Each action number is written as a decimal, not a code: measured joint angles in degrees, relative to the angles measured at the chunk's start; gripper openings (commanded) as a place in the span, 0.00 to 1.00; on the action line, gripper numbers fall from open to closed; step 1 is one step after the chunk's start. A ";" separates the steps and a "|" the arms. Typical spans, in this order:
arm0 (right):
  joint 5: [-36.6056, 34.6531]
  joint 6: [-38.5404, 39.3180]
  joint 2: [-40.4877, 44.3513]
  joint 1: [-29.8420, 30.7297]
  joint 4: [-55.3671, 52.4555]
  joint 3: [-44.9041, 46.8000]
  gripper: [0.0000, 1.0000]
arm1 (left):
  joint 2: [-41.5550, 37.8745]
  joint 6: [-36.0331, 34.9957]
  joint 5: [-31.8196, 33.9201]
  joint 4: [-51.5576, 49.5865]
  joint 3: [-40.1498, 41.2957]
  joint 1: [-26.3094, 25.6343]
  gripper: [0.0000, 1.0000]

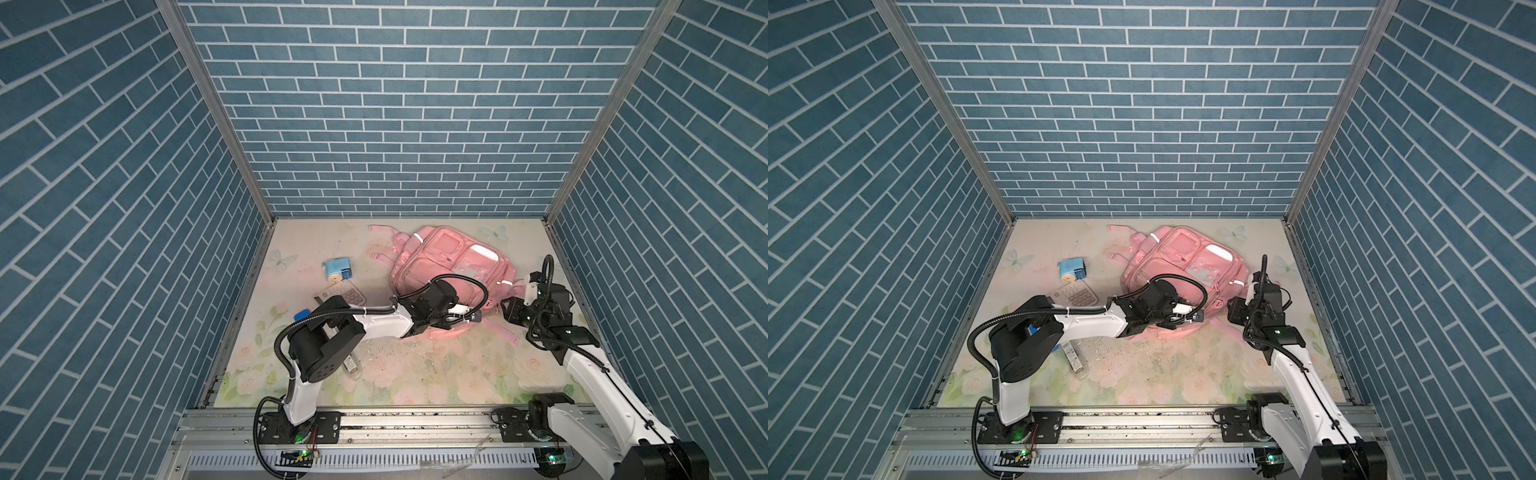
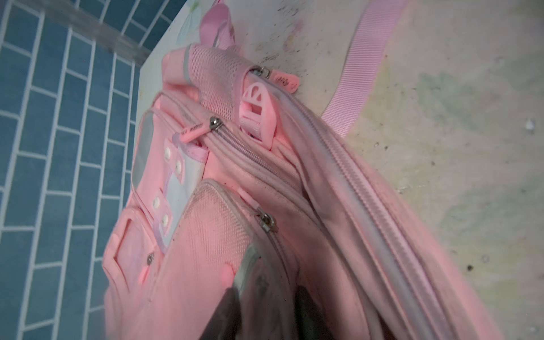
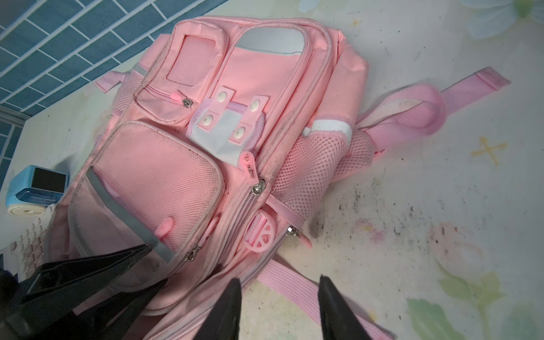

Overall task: Pack books, pencil case, and school supplies into a backpack
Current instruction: Unzip the student bag at the top-center of the table.

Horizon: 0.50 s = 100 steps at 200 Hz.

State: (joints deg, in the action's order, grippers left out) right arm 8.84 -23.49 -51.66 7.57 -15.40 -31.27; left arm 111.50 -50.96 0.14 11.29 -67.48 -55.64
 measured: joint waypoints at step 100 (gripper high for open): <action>1.44 4.44 0.11 -0.04 1.73 -0.68 0.44 | -5.27 1.86 -0.22 1.73 2.75 0.61 0.00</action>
State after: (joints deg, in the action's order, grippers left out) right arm 10.28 -19.05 -51.55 7.53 -13.67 -31.94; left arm 106.24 -49.10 -0.08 13.02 -64.73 -55.02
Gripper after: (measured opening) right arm 0.441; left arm 0.085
